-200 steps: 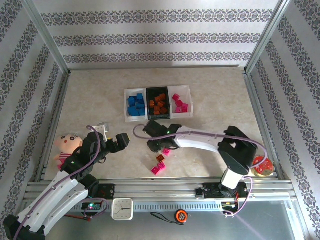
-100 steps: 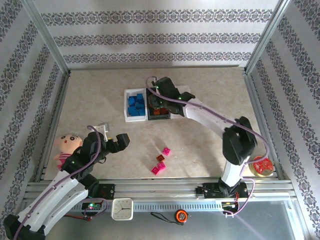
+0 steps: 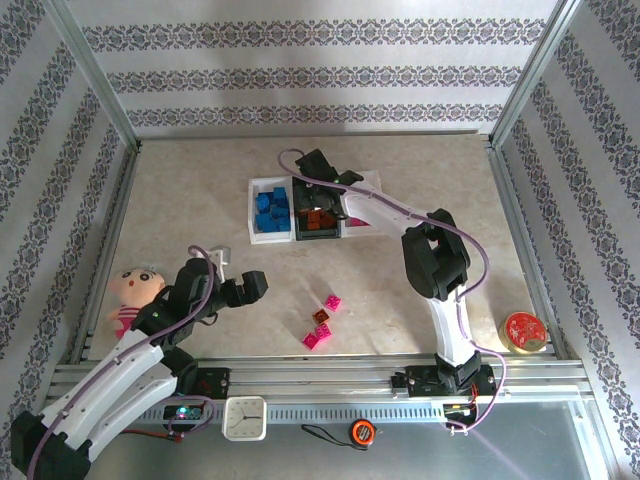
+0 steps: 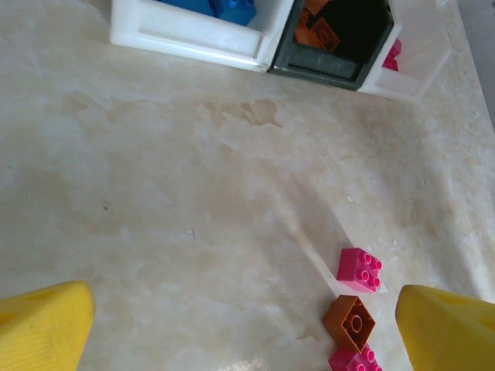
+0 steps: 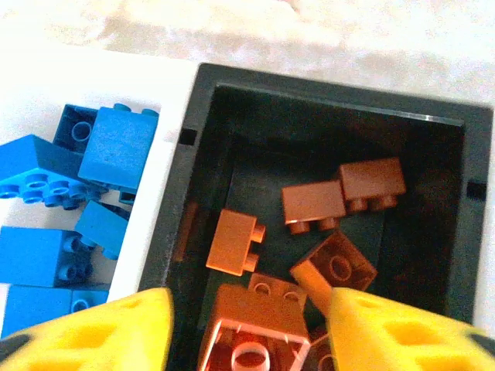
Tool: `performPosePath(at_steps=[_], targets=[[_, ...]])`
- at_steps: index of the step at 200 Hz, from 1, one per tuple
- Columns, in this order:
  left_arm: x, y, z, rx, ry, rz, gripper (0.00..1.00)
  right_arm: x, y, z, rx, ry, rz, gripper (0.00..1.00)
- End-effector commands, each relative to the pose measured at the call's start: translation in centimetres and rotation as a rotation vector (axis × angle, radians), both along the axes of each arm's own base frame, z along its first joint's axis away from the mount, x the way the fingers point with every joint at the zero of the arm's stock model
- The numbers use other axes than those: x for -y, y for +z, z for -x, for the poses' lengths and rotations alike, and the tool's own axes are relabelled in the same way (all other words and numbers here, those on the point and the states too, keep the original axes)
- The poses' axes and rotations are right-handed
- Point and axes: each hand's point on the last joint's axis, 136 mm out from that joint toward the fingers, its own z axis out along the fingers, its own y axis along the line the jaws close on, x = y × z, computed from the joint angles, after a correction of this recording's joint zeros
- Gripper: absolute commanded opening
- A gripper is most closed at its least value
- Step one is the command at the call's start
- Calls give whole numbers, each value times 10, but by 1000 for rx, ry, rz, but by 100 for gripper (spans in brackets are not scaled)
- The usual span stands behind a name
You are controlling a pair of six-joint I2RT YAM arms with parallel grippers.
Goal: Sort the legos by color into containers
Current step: Place the lego in the container, then pick up the lego from the middle-left of the table.
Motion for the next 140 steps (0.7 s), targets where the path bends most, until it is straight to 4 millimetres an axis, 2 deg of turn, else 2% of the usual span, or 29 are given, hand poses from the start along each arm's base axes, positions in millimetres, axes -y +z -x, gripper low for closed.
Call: performPosePath(at_steps=[1, 43, 98, 140], targets=[[14, 18, -6, 39, -69, 38, 100, 10, 6, -6, 15, -39, 9, 67], [47, 10, 8, -14, -229, -8, 97, 24, 25, 8, 50, -46, -14, 71], [100, -37, 60, -125, -515, -276, 90, 48, 15, 31, 25, -75, -35, 72], [134, -53, 83, -131, -667, -377, 85, 63, 16, 39, 24, -102, -57, 72]])
